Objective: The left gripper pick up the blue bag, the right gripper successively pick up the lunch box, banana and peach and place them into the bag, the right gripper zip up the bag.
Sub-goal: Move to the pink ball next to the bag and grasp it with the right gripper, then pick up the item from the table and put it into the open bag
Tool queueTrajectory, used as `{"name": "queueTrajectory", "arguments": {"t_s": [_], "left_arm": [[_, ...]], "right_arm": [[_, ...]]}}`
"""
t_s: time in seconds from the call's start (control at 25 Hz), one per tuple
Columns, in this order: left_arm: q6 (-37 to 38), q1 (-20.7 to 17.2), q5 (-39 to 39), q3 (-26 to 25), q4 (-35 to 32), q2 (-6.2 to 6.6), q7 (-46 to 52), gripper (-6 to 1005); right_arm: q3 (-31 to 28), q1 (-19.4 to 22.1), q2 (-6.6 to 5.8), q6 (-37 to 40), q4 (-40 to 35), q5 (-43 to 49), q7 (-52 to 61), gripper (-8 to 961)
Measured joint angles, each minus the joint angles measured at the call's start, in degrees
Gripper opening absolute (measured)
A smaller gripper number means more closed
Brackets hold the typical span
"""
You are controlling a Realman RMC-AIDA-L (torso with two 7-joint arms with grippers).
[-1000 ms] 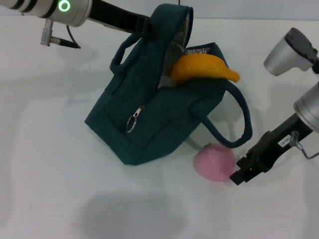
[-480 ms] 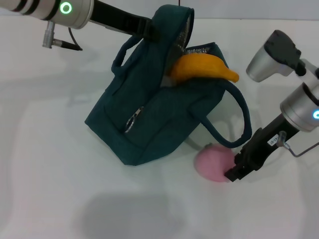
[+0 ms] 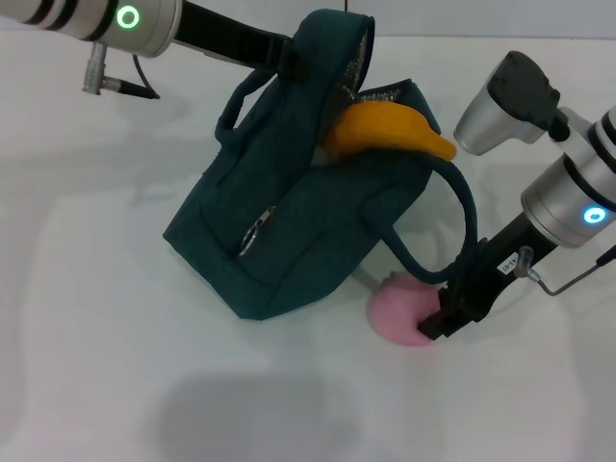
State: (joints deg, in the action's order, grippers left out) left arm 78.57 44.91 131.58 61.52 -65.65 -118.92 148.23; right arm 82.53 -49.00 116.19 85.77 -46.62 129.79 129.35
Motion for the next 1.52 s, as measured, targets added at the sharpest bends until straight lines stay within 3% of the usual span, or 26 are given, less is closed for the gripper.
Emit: {"name": "queueTrajectory", "arguments": {"t_s": [0.2,0.52,0.68,0.84,0.88,0.92,1.08,1.24,1.36,1.52], "left_arm": [[0.0,0.2,0.0,0.0,0.0,0.02,0.0,36],[0.0,0.2,-0.1,0.1,0.0,-0.03,0.0,36],[0.0,0.2,-0.1,0.0,0.0,-0.01,0.0,36],[0.0,0.3,0.0,0.0,0.0,0.00,0.0,36],[0.0,0.3,0.0,0.0,0.0,0.00,0.1,36],[0.0,0.3,0.0,0.0,0.0,0.01,0.1,36],[0.0,0.2,0.1,0.0,0.0,-0.01,0.2,36],[0.1,0.1,0.0,0.0,0.0,-0.06,0.2,36],[0.3,0.1,-0.1,0.3,0.0,-0.09,0.3,36],[0.4,-0.2,-0.1,0.3,-0.1,-0.09,0.3,36]], "right_arm": [[1.0,-0.4,0.00,0.0,0.6,-0.1,0.0,445],[0.3,-0.6,-0.31,-0.5,1.4,-0.2,0.0,150],[-4.7,-0.6,-0.76,4.0,1.4,0.2,0.1,53],[-14.6,-0.2,-2.48,12.8,1.5,2.3,0.1,41],[-18.3,0.7,-3.68,15.8,1.5,2.8,0.2,38],[-18.3,0.7,-3.68,15.8,1.5,2.8,0.2,35],[-23.5,4.0,-6.87,21.0,1.5,2.9,1.6,29],[-25.2,7.5,-8.77,22.2,1.3,2.9,2.2,29],[-27.8,10.3,-9.86,22.4,0.8,2.9,2.2,29],[-34.0,12.7,-9.73,22.8,-4.0,1.9,1.3,29]]}}
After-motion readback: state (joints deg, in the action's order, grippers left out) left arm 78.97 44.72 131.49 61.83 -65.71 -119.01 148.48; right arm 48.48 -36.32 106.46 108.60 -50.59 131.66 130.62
